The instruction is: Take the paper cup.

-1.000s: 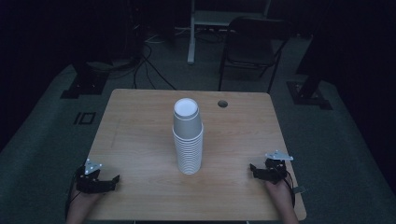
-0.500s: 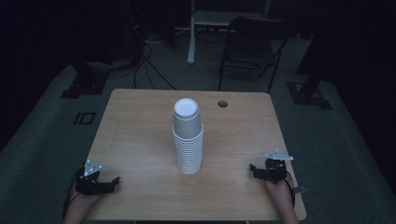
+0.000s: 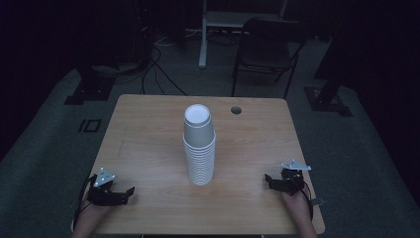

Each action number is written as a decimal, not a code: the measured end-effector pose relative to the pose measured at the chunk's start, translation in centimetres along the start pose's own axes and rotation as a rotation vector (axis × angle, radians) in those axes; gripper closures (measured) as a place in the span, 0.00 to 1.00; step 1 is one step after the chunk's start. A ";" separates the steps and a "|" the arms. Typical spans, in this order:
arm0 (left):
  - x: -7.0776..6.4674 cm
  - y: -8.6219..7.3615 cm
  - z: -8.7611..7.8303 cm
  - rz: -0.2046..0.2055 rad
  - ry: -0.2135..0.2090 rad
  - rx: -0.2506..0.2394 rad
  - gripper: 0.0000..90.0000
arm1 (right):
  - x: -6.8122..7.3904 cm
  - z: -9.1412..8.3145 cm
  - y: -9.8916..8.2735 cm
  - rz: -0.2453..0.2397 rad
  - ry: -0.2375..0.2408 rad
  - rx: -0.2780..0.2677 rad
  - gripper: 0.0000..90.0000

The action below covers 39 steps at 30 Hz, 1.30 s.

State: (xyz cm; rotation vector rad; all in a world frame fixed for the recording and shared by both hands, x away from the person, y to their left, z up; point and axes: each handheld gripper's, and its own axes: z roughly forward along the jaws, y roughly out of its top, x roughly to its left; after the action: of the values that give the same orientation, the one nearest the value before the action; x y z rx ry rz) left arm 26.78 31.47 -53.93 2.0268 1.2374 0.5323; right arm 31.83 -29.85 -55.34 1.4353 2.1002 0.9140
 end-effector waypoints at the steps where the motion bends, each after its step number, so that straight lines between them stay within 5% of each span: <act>1: -0.1 0.2 0.0 0.003 -0.011 0.003 0.01 | 0.0 0.0 0.0 0.000 0.000 0.000 0.13; 14: -2.1 1.8 1.7 0.089 -0.028 0.044 0.01 | 0.0 0.0 0.0 0.000 0.000 0.000 0.13; 31: -4.8 4.7 2.1 0.167 -0.174 0.001 0.01 | 0.0 0.0 0.0 0.000 0.001 0.000 0.13; 33: -5.0 5.1 1.8 0.146 -0.204 -0.027 0.01 | 0.0 0.0 0.0 0.000 0.000 0.000 0.13; 39: -5.8 6.6 1.0 0.165 -0.240 -0.076 0.01 | 0.0 0.0 0.0 0.000 0.000 0.000 0.13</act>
State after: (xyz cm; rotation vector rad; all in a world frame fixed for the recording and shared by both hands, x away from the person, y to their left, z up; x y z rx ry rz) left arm 28.71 23.94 -49.67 2.0696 0.9014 0.3928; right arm 31.84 -29.86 -55.34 1.4352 2.1007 0.9138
